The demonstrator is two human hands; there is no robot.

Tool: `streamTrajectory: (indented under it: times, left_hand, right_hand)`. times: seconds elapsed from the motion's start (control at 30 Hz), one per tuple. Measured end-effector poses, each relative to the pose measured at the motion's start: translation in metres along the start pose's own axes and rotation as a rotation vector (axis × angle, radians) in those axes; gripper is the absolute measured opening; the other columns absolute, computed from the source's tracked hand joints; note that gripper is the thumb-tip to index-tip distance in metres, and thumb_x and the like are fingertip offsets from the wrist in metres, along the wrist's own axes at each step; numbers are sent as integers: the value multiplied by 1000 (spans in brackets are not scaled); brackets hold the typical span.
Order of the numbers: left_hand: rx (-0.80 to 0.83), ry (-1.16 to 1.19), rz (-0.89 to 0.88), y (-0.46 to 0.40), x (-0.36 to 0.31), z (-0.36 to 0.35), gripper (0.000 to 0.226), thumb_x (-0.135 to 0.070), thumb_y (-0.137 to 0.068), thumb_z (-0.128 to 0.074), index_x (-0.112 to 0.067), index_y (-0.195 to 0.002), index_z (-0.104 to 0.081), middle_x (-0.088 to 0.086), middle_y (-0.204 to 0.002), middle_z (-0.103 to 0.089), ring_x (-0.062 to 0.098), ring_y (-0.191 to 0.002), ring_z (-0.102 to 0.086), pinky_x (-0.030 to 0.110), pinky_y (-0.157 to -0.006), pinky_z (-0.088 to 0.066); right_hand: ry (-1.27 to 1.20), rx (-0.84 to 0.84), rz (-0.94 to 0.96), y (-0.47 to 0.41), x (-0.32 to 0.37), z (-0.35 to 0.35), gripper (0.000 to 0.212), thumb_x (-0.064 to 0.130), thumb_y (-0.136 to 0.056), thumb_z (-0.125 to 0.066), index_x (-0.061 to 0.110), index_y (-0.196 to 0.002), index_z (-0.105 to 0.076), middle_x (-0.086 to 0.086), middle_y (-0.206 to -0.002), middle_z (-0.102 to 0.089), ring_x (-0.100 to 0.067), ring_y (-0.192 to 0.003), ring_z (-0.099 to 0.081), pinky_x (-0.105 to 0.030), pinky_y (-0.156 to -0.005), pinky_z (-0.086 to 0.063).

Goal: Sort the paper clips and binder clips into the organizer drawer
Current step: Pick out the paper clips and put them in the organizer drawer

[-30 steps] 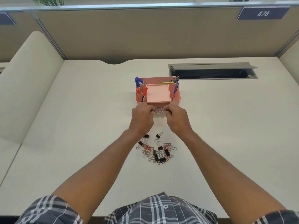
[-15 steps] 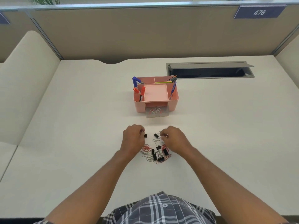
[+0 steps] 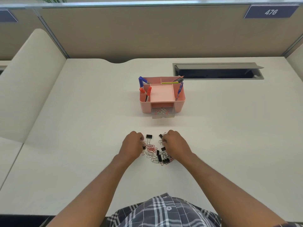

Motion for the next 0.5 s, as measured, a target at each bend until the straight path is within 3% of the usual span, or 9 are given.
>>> streamTrajectory:
  times: [0.17, 0.3, 0.4, 0.5]
  left_hand:
    - [-30, -7, -8, 0, -5, -1, 10, -19, -93, -60, -11, -90, -67, 1, -89, -56, 22, -87, -59, 30, -69, -42]
    - [-20, -14, -27, 1, -6, 0, 18, -25, -95, -58, -10, -93, -68, 4, -93, -58, 23, -87, -59, 32, -72, -45]
    - [10, -1, -35, 2, -5, -1, 16, -28, -90, -66, -13, -95, -65, 0, -96, -54, 20, -90, -56, 33, -76, -47]
    - [5, -29, -36, 3, -7, -2, 7, -20, -90, -65, -14, -85, -65, 0, -92, -53, 21, -89, -56, 30, -70, -42]
  right_hand:
    - [-14, -20, -12, 1, 1, 1, 13, 16, -95, -51, 13, -100, -63, -2, -100, -57, -23, -95, -51, -36, -76, -47]
    - [21, -7, 3, 1, 2, 2, 18, 14, -94, -50, 14, -108, -63, -3, -103, -58, -24, -98, -52, -38, -78, -48]
    - [23, -1, 5, 1, 3, 2, 16, 11, -94, -50, 14, -100, -64, -3, -101, -57, -24, -96, -51, -38, -76, -48]
    - [26, 8, 7, 2, 4, 2, 15, 9, -92, -50, 13, -96, -64, -3, -99, -56, -24, -94, -50, -38, -75, -48]
Point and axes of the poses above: each hand's wrist, its own y-axis away from the middle knuckle, its own z-axis out of the back of the hand, x = y × z, the point moved 5 cm from there along -y, towards the middle knuckle
